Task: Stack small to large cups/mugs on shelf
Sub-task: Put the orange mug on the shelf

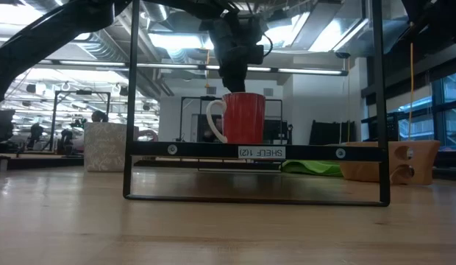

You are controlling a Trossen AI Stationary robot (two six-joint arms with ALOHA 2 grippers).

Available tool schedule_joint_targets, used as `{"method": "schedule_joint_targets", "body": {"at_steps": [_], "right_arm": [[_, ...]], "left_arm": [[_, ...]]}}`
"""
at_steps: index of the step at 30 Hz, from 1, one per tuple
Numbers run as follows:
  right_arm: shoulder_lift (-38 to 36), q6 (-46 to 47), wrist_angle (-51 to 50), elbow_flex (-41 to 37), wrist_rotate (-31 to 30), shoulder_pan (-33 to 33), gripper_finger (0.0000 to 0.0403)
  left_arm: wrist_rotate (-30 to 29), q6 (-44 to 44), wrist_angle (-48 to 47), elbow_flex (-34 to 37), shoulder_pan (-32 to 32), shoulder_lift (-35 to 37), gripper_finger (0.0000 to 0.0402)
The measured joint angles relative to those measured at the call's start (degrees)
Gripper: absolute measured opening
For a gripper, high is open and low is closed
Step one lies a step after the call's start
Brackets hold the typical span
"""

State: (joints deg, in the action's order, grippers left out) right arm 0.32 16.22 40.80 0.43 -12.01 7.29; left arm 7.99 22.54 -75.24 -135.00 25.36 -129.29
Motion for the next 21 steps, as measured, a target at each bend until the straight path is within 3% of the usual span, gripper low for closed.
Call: {"method": "schedule_joint_targets", "body": {"at_steps": [12,21], "right_arm": [[0.0,-0.04,-0.18,0.0,-0.15,0.0,0.0016],[0.0,-0.02,-0.61,0.0,-0.38,0.02,0.0016]], "left_arm": [[-1.02,-2.57,1.36,-0.02,-1.22,6.04,0.0059],[-3.36,-11.53,-10.86,-0.02,-3.31,6.75,0.0047]]}}
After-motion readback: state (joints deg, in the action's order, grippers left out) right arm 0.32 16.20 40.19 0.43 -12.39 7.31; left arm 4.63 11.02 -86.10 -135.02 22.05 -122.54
